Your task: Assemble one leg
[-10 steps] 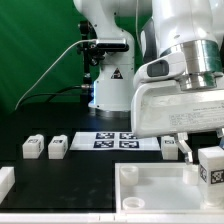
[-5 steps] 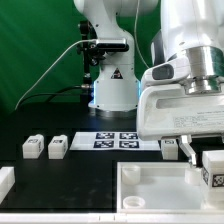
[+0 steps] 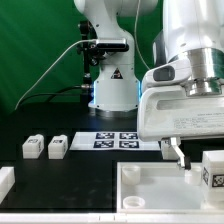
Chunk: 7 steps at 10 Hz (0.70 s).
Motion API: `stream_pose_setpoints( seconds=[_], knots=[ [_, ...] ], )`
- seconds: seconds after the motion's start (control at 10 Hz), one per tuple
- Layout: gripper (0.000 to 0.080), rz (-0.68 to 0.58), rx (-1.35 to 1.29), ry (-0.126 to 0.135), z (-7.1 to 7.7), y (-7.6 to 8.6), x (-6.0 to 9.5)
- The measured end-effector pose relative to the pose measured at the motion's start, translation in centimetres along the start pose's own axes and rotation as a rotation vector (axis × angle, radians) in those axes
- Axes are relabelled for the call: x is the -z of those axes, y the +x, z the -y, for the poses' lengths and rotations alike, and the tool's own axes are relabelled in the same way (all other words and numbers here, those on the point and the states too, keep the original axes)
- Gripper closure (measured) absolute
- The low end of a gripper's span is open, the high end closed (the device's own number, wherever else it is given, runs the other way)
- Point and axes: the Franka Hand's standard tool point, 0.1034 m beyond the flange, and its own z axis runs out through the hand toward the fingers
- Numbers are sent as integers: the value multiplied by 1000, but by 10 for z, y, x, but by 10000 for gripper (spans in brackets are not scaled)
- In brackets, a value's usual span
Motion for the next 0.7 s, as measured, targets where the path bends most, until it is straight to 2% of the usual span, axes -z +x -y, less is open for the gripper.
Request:
stream_pose_setpoints(
  seconds=[0.7],
  knots=[
    [151,0,0,0,0,0,0]
  ],
)
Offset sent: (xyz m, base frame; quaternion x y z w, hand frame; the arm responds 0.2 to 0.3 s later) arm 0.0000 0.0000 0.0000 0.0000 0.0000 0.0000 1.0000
